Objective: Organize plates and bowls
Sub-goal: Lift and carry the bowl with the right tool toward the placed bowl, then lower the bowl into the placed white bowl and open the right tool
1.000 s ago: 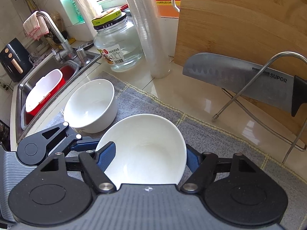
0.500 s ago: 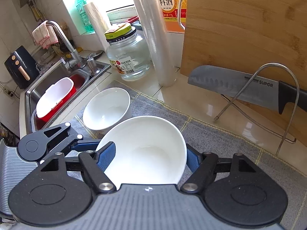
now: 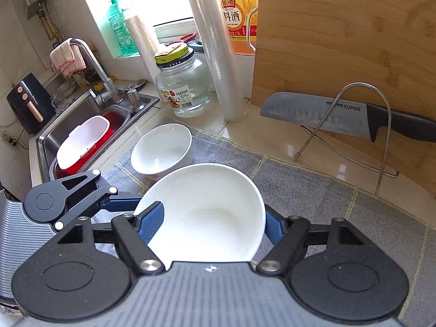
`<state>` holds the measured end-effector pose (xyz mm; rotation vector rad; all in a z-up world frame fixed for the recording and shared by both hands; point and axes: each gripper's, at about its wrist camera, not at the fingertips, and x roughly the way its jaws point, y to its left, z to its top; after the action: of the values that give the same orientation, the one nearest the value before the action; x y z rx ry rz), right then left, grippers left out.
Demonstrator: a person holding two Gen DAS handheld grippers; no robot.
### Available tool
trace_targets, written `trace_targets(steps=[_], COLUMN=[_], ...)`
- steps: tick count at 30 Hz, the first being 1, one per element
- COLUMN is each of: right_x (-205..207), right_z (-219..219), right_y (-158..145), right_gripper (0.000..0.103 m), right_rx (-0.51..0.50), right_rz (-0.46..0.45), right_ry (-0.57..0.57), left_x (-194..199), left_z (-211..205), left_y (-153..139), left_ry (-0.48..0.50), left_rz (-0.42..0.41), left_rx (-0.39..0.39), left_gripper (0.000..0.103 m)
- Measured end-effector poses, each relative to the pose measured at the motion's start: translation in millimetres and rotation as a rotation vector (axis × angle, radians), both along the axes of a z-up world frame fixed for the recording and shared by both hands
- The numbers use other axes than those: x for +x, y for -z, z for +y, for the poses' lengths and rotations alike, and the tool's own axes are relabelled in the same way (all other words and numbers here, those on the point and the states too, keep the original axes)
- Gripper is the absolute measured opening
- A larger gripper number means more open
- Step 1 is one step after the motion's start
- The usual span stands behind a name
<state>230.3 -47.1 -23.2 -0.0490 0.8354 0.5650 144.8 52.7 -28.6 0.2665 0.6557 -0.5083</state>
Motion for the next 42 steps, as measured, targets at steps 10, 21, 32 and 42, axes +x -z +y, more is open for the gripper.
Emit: trace_targets(steps=[10,21,32,42], right_x=[-34.2,-64.7,-88.5,-93.4], right_z=[-16.5,-35.0,-57.6,-67.5], right_y=[-8.0,-9.8,2.0,22.8], right_gripper=[0.081,0.081,0.081,0.081], right_rx=[0.006,-0.007,-0.015,0.010], right_rz=[-0.028,-0.043,-0.036,-0.011], right_ry=[0.062,0.141,0.220,0.259], left_x=[-21.5,-40.1,-47.2,-50.4], left_z=[-13.7,-31.6,-52.5,-63.3], left_y=[-9.2,-12.8,-0.1,18.1], left_ry=[0.065,0.146,0.231,0.251], left_rz=[-0.017,-0.025,0.003,0.040], left_rx=[0.000,-0.007,-0.004,0.019], left_gripper=[0.087,0.087,0.087,0.087])
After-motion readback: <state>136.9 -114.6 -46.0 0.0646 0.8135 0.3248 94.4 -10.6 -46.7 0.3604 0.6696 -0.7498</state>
